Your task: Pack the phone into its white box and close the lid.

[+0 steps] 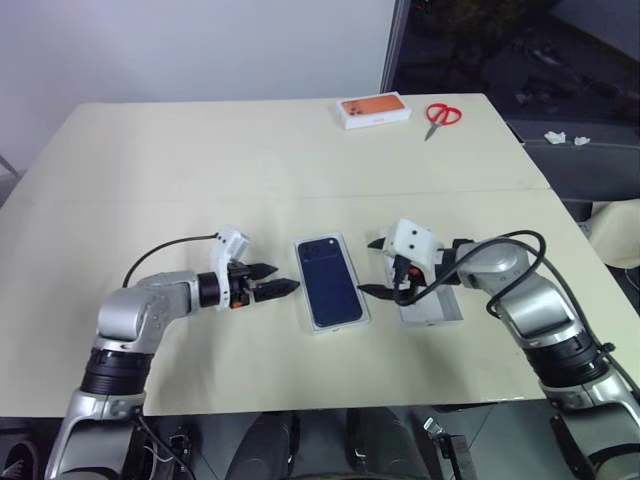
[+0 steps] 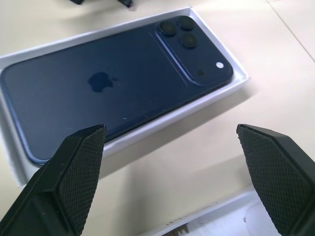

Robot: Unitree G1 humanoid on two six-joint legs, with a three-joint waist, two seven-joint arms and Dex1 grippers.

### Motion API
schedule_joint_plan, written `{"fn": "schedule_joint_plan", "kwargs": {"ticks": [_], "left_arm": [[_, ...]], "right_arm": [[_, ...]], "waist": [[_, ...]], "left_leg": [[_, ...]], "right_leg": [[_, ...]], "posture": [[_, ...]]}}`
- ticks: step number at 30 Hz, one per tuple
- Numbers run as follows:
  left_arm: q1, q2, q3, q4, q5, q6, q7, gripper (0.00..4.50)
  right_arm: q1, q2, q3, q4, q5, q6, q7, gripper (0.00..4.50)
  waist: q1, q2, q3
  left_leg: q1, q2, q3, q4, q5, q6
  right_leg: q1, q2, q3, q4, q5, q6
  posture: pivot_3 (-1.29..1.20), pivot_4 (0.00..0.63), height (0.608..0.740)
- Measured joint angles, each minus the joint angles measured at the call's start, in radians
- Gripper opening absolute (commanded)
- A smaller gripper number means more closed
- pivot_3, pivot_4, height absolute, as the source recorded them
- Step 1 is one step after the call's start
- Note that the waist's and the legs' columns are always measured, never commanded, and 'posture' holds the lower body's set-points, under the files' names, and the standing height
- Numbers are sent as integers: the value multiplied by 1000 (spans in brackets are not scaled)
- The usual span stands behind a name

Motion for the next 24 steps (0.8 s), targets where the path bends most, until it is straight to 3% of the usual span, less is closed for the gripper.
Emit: {"fn": "schedule_joint_plan", "kwargs": {"ticks": [8,11,16,24], "left_arm": [[9,14,0,27,9,-50,-14,4454],[17,11,-7,24,9,-57,-11,3574],[28,0,-33,20,17,-53,11,1118],[9,-77,-79,25,60,-82,50,1118]], "right_arm": [[-11,-3,-11,3,4,-22,-20,4438],[1,-4,22,32,-44,-81,-37,3566],[24,-4,71,51,-97,-135,-42,1052],[63,-27,103,62,-147,-198,-23,1052]], "waist": [[1,0,0],[1,0,0],[1,0,0],[5,0,0]], "left_leg": [[0,0,0,0,0,0],[0,0,0,0,0,0],[0,0,0,0,0,0],[0,-1,0,2,0,0]], "right_leg": [[0,0,0,0,0,0],[0,0,0,0,0,0],[0,0,0,0,0,0],[1,-1,0,0,0,0]], "posture": [[0,150,740],[0,150,740],[0,150,740],[0,150,740]]}}
